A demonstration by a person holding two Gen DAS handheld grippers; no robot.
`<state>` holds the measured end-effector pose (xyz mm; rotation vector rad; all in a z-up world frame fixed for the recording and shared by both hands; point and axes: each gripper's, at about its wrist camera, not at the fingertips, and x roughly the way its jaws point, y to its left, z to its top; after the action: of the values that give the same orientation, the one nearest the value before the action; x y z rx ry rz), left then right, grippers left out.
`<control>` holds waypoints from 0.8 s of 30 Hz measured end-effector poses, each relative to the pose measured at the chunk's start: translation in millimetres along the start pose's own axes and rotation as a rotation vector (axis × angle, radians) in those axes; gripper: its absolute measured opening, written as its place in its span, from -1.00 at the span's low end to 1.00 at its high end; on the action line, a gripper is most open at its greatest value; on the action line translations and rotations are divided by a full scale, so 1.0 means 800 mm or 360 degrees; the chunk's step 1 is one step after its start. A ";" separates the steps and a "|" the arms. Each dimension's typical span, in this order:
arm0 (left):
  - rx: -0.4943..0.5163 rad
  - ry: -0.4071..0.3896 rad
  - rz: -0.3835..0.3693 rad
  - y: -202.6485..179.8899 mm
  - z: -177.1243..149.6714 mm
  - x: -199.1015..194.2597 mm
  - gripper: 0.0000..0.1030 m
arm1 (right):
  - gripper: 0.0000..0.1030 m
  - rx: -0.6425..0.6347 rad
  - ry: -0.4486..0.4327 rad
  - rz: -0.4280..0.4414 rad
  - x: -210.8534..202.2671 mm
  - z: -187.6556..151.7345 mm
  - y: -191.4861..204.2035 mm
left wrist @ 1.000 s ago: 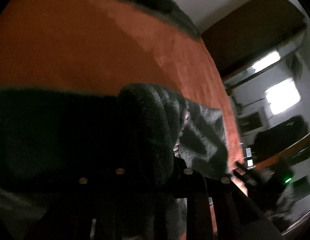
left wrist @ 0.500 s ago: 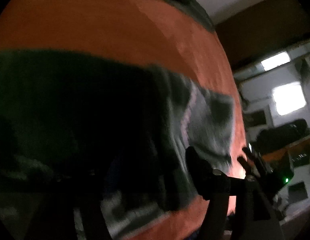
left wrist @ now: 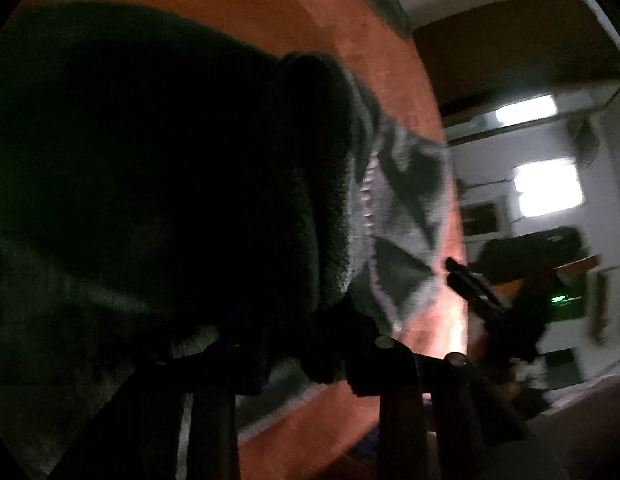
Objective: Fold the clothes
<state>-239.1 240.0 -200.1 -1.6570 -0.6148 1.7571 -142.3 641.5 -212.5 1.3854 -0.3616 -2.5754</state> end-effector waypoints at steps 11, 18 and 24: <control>0.0391 -0.0110 0.0262 -0.055 0.012 -0.041 -0.13 | -0.10 -0.0297 0.0056 -0.0109 0.001 -0.024 0.027; 0.0573 -0.0229 0.0461 -0.078 0.083 -0.017 0.31 | 0.20 -0.0445 0.0224 -0.0275 0.044 -0.047 0.032; 0.0444 -0.0245 0.0484 -0.072 0.096 0.023 -0.63 | 0.20 -0.0279 0.0026 -0.0123 -0.009 -0.049 0.018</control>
<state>-308.0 300.0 -164.3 -1.4881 -0.1744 2.0932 -104.9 625.1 -223.0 1.3819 -0.0787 -2.5831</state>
